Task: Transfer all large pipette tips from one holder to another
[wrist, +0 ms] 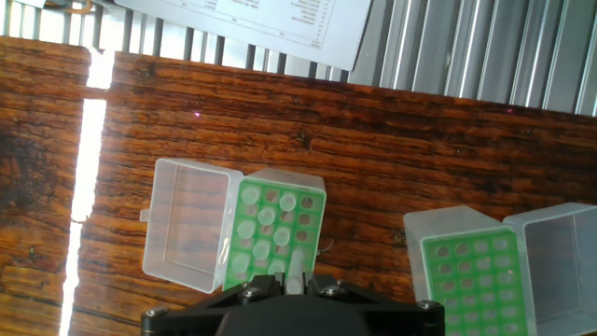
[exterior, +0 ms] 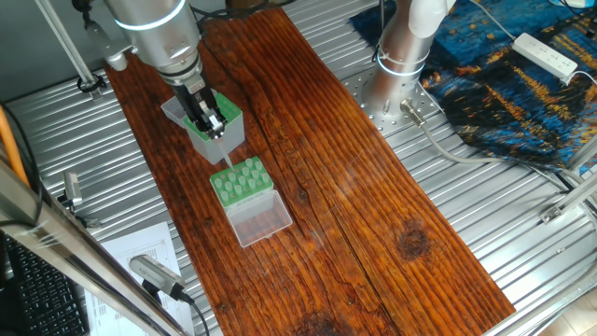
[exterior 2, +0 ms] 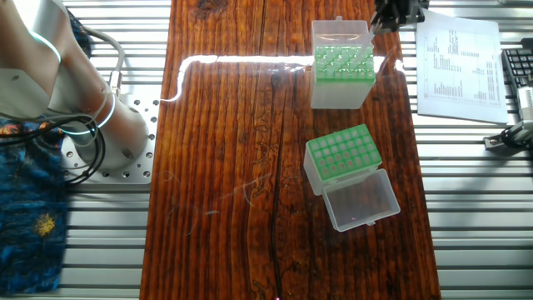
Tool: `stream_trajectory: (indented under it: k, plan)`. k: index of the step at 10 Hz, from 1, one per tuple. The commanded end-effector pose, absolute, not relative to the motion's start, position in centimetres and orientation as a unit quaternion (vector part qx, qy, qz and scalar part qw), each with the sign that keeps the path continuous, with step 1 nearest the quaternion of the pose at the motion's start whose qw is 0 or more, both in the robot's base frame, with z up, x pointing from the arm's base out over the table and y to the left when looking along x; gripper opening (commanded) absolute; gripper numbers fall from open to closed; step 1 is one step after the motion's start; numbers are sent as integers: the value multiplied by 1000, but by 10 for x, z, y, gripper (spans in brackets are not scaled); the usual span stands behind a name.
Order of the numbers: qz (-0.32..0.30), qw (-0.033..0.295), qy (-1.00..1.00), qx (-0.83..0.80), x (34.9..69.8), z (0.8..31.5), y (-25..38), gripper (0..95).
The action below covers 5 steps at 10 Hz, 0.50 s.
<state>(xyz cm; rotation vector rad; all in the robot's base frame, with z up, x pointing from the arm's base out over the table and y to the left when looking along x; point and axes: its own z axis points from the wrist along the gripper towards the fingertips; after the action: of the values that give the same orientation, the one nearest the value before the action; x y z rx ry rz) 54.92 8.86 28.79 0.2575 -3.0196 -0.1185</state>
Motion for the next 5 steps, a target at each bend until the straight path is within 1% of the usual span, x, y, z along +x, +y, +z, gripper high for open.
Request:
stream_trajectory:
  k: [1, 5]
  plan:
    - [-38, 52, -994, 85, 547, 287, 87, 0]
    - [-41, 51, -994, 87, 545, 285, 86, 0]
